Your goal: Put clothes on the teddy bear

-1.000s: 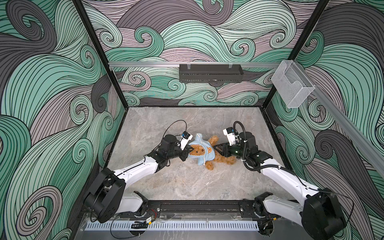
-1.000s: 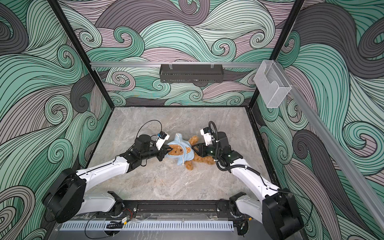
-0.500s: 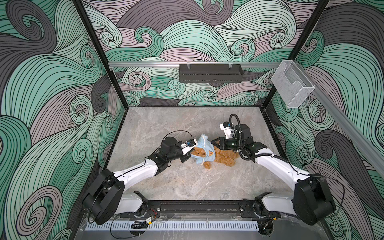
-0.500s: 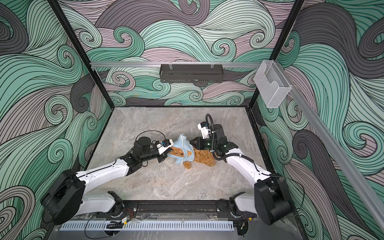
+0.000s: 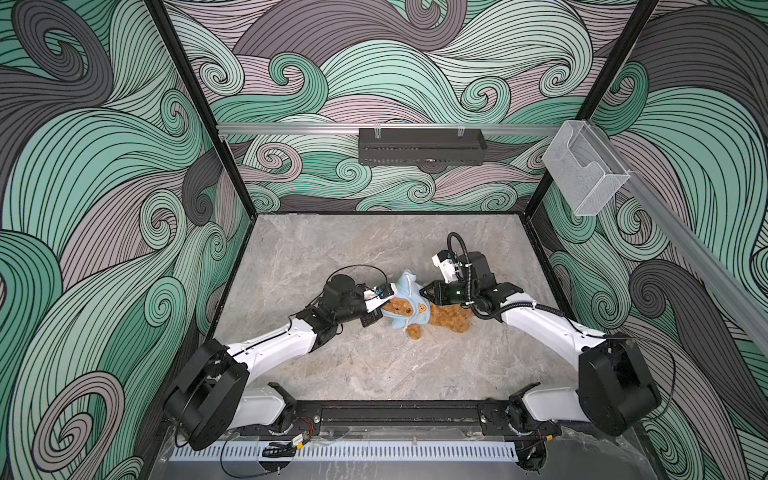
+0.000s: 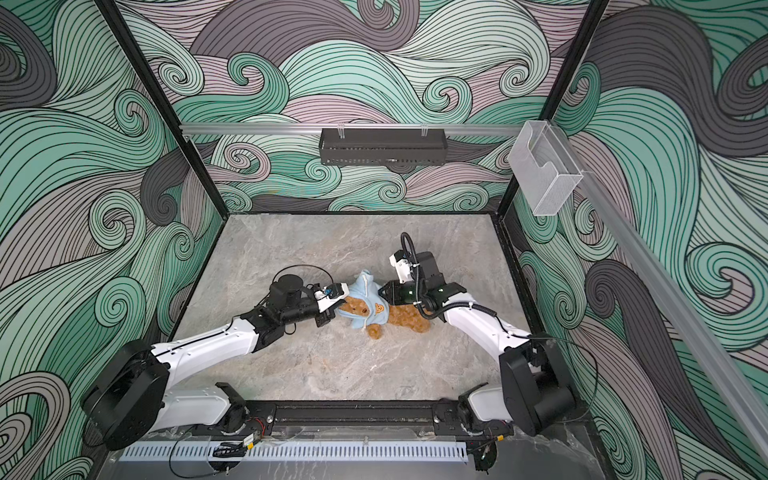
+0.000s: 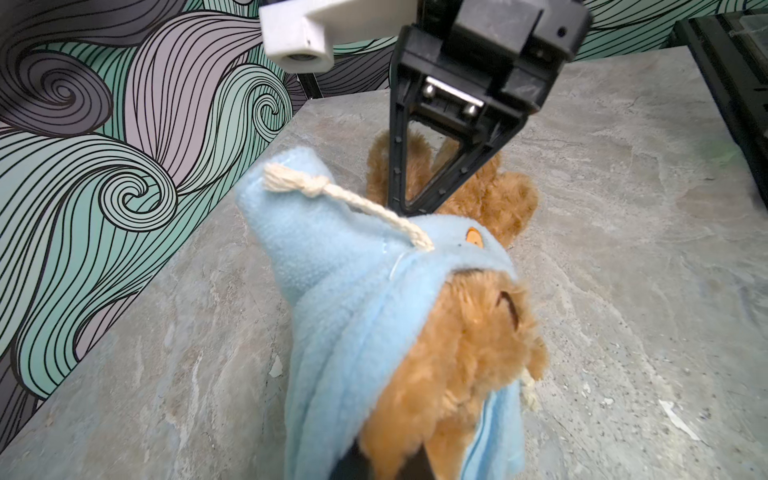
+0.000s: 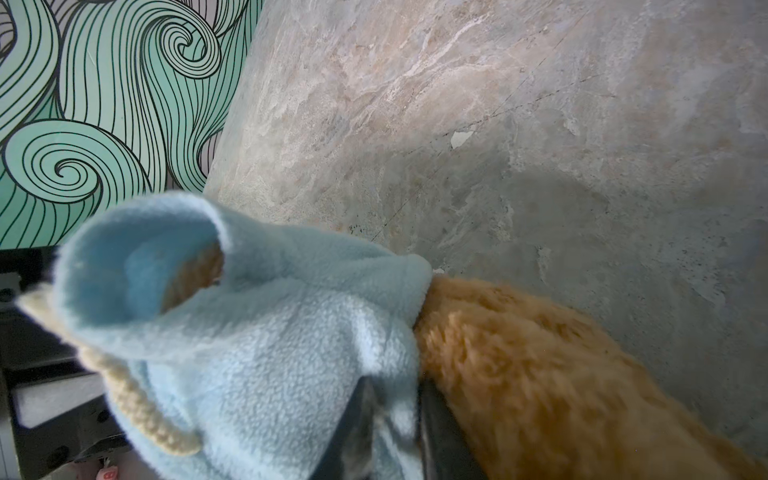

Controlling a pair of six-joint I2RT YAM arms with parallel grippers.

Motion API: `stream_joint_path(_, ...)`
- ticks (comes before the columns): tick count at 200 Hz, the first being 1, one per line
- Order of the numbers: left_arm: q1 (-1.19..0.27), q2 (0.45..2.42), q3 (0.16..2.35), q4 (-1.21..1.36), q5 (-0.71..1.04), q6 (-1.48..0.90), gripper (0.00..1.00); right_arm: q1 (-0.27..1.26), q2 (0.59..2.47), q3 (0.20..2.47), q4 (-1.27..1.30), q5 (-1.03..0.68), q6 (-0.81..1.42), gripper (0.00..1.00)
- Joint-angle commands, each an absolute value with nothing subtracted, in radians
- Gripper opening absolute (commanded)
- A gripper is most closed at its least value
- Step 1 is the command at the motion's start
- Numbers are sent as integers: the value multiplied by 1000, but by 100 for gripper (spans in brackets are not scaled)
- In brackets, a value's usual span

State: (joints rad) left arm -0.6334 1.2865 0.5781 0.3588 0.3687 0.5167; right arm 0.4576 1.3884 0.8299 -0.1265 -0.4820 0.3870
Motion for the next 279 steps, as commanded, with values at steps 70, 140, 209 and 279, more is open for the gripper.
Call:
stream_joint_path(70,-675,1210,574,285,362,604,0,150,1287,636,-13,-260,539,0)
stream_joint_path(140,-696,1230,590,274,328,661,0,136,1304,620,0,-380,473,6)
stream_joint_path(209,-698,1256,647,250,332,705,0,409,1003,686,28,-413,64,51)
stream_joint_path(279,-715,1243,662,228,350,790,0,592,1236,879,-64,-569,-97,69)
